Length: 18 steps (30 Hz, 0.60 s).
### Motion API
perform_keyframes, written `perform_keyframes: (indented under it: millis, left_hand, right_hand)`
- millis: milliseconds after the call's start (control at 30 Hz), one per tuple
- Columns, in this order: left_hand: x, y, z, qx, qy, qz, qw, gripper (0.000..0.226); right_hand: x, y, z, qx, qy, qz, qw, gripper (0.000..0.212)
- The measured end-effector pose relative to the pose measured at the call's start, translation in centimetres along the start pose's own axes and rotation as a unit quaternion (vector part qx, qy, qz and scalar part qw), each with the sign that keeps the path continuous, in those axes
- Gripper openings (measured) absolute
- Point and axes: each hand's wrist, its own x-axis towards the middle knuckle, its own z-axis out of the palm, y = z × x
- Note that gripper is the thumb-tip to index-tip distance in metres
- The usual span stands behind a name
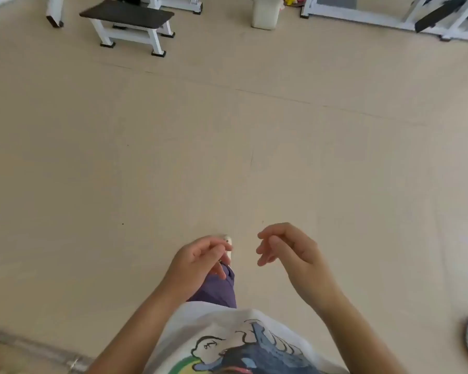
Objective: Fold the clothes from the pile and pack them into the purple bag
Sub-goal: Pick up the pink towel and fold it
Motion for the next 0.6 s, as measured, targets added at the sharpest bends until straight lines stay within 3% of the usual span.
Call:
perform_keyframes:
  millis: [100, 333, 600]
  left_hand:
    - [6.6, 2.9, -2.0, 0.002, -0.007, 0.004, 1.0, 0.024]
    - [22.7, 14.6, -1.7, 0.037, -0.122, 0.041, 0.991, 0.016]
    - [44.4, 24.1, 2.5, 0.064, -0.137, 0.07, 0.986, 0.015]
  right_hand:
    - [7.2, -2.2, -0.9, 0.02, 0.014, 0.023, 0.999, 0.021]
    - [20.2, -5.8, -6.4, 0.007, 0.056, 0.065, 0.996, 0.023]
    - [37.9, -5.7, -16.4, 0.041, 0.104, 0.092, 0.989, 0.024]
